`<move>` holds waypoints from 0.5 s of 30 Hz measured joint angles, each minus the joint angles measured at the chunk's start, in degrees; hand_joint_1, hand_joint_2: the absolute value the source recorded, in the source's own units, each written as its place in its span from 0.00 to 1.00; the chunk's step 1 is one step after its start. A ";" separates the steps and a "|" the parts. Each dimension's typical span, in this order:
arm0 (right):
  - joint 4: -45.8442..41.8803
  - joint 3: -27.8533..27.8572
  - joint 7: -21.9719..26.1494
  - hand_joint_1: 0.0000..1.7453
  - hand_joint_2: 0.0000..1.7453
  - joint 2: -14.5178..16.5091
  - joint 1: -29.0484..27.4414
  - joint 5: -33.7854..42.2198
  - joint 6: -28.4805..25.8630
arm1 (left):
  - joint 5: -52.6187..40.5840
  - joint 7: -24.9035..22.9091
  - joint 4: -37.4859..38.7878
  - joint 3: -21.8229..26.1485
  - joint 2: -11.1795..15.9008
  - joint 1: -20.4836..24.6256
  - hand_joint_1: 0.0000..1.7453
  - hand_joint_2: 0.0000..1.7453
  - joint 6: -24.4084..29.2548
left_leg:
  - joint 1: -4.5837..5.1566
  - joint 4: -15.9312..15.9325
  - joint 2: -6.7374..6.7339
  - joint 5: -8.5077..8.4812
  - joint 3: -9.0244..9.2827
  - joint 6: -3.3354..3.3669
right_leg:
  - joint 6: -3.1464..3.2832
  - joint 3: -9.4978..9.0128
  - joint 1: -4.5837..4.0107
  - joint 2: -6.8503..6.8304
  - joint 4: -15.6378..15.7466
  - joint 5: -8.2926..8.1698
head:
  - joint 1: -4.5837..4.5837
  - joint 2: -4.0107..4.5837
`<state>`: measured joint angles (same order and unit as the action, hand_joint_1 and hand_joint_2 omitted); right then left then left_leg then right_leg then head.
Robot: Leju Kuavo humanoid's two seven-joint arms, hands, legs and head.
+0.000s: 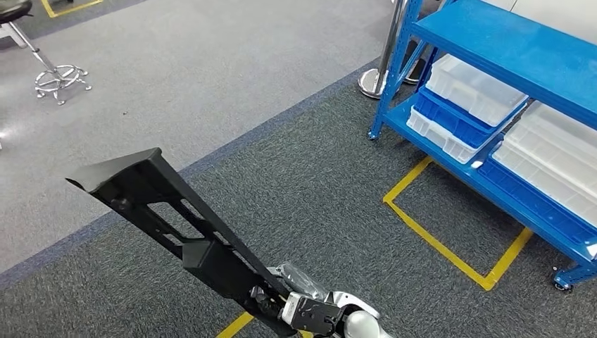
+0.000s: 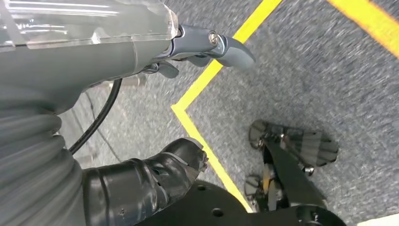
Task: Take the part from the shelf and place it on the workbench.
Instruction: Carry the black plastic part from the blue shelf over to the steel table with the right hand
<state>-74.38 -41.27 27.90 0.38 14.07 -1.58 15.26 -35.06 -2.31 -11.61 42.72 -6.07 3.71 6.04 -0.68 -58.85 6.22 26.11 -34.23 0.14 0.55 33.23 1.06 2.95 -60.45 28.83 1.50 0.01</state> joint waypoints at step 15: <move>3.56 -1.52 0.73 0.97 1.00 3.79 4.10 1.99 1.84 | 0.72 -0.75 0.00 3.00 1.11 -0.18 0.00 1.00 0.48 | 0.66 0.78 -8.38 -0.43 0.29 0.41 | 0.04 -1.28 -0.64 -8.70 1.08 0.41 | -0.15 0.00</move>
<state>-70.82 -42.78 28.62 4.18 18.17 0.41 17.10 -34.35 -3.07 -11.61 45.71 -4.96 3.53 6.51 -0.02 -58.08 -2.16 25.68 -33.94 0.55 0.59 31.95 0.42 -5.76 -59.37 29.24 1.35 0.02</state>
